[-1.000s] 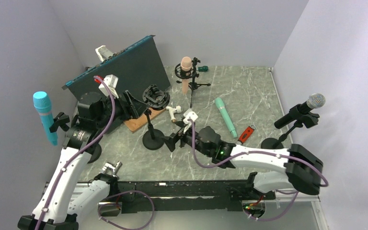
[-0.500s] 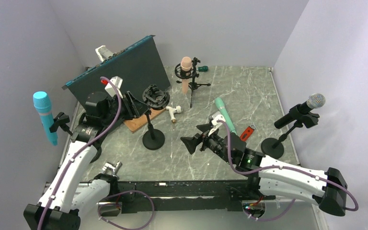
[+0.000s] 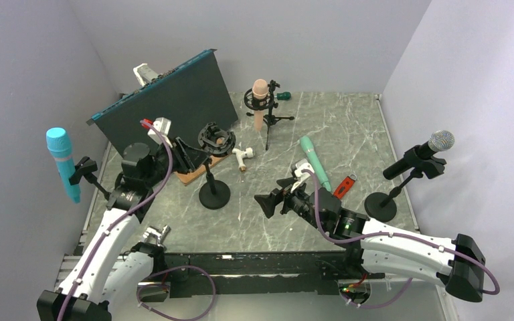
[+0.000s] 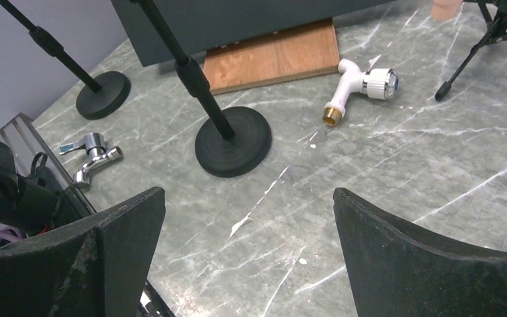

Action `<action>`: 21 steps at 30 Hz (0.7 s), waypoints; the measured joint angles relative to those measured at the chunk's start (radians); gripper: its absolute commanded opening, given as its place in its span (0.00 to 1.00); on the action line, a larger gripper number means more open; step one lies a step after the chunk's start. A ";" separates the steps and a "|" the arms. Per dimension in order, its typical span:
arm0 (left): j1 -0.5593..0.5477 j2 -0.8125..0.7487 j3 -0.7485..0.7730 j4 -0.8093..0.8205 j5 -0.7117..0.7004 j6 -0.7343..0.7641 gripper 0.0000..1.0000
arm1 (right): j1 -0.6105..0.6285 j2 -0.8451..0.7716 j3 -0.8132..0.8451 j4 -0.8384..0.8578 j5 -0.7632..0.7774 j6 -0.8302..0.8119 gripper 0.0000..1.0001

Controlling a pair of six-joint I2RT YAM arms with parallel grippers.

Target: Remove the microphone from the stand

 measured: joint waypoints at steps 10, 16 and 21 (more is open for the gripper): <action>0.000 0.037 -0.108 0.057 0.000 -0.035 0.38 | 0.000 0.010 -0.003 -0.031 0.022 0.007 1.00; 0.000 0.045 -0.152 0.032 -0.024 -0.042 0.39 | -0.002 0.022 -0.003 -0.045 0.047 0.022 1.00; -0.001 0.043 -0.159 0.041 -0.026 -0.044 0.42 | -0.015 0.066 0.001 -0.047 0.053 0.032 1.00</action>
